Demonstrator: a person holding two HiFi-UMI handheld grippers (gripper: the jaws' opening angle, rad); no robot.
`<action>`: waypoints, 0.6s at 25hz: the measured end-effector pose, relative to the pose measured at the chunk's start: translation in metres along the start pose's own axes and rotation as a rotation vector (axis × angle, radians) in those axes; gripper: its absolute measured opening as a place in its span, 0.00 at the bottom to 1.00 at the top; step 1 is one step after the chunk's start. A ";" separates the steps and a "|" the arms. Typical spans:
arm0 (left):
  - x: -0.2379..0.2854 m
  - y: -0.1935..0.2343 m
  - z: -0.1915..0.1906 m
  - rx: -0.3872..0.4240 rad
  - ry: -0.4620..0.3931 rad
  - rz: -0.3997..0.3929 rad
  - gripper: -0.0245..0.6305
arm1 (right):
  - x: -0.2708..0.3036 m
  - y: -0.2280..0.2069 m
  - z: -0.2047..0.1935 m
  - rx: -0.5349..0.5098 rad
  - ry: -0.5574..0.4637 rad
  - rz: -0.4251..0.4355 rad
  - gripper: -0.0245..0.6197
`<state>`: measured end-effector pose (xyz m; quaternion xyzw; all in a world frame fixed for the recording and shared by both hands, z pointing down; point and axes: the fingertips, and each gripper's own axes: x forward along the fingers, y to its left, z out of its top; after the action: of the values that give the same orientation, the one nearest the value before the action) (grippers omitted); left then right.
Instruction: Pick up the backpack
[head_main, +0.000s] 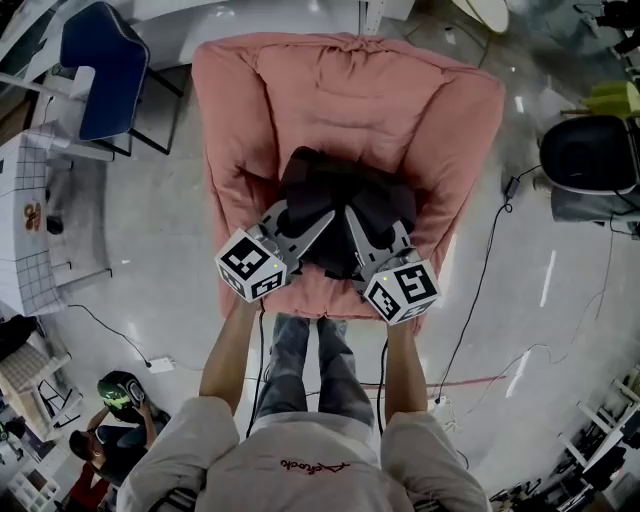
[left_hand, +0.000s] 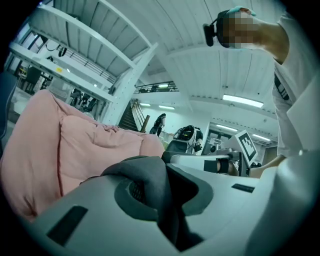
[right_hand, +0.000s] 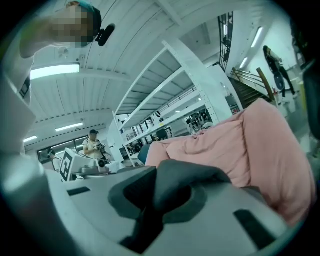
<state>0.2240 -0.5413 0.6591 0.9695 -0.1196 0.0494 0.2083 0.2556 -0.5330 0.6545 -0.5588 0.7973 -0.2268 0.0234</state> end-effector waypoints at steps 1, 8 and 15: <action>-0.005 -0.006 0.001 -0.012 -0.003 0.007 0.12 | -0.006 0.006 -0.001 0.005 0.004 0.003 0.13; -0.026 -0.030 0.020 -0.021 -0.045 0.051 0.12 | -0.032 0.034 0.015 0.009 -0.008 0.021 0.12; -0.055 -0.069 0.065 -0.002 -0.102 0.099 0.12 | -0.061 0.070 0.058 -0.008 -0.033 0.056 0.12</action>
<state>0.1909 -0.4955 0.5651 0.9634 -0.1778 0.0097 0.2001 0.2331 -0.4788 0.5620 -0.5402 0.8130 -0.2136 0.0408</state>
